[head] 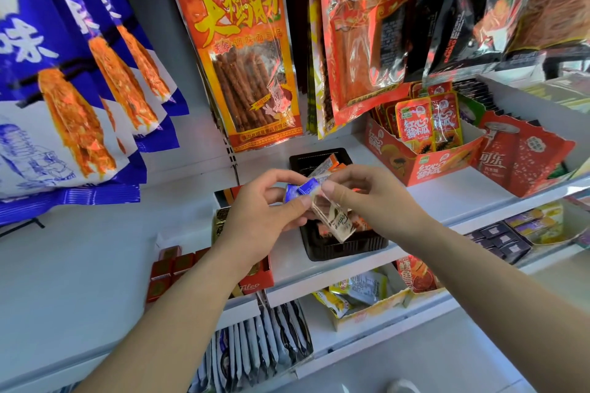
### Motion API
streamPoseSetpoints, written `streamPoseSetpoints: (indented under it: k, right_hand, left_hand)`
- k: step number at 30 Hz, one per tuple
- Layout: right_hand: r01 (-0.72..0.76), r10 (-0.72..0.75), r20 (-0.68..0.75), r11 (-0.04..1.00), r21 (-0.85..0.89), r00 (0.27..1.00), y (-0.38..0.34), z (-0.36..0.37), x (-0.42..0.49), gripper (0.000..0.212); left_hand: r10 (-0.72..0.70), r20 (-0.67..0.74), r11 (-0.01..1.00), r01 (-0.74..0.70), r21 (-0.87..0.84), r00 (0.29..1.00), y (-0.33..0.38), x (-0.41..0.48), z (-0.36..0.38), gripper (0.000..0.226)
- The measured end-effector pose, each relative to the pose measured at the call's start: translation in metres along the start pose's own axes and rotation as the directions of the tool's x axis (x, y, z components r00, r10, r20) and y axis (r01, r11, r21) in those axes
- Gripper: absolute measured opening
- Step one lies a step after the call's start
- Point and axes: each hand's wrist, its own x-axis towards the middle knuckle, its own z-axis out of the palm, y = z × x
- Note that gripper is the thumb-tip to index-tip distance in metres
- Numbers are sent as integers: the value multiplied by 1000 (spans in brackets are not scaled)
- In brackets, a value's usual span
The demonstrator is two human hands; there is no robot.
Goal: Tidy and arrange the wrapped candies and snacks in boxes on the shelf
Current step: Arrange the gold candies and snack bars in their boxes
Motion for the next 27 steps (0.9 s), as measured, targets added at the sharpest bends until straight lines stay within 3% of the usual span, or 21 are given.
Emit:
streamPoseSetpoints:
  k: [3, 9, 13, 17, 20, 24, 27]
  right_hand:
    - [-32, 33, 94, 999, -10, 995, 0, -2, -6, 30]
    - [0, 0, 50, 1000, -7, 999, 1, -7, -1, 24]
    - [31, -21, 94, 994, -102, 995, 4, -4, 5, 22]
    - [51, -62, -47, 978, -201, 997, 6, -8, 9, 10]
    - [-6, -42, -183, 967, -255, 982, 15, -34, 11, 17]
    - [-13, 17, 6, 897, -443, 1000, 31, -49, 15, 36]
    - [83, -14, 128, 832, -549, 992, 35, -40, 24, 49]
  left_hand:
    - [-5, -56, 1000, 4, -24, 998, 0, 2, 0, 21]
    - [-10, 31, 1000, 10, -17, 999, 4, 1, 1, 41]
    - [-24, -31, 1000, 24, 3, 999, 1, 3, -1, 20]
    - [-20, -152, 996, 33, 79, 988, -4, 12, -12, 19]
    - [22, -282, 988, 21, 152, 959, -10, 20, -30, 15]
    - [65, -317, 969, 16, 246, 946, -19, 26, -38, 18]
    - [67, -331, 967, 20, 254, 941, -23, 28, -33, 18]
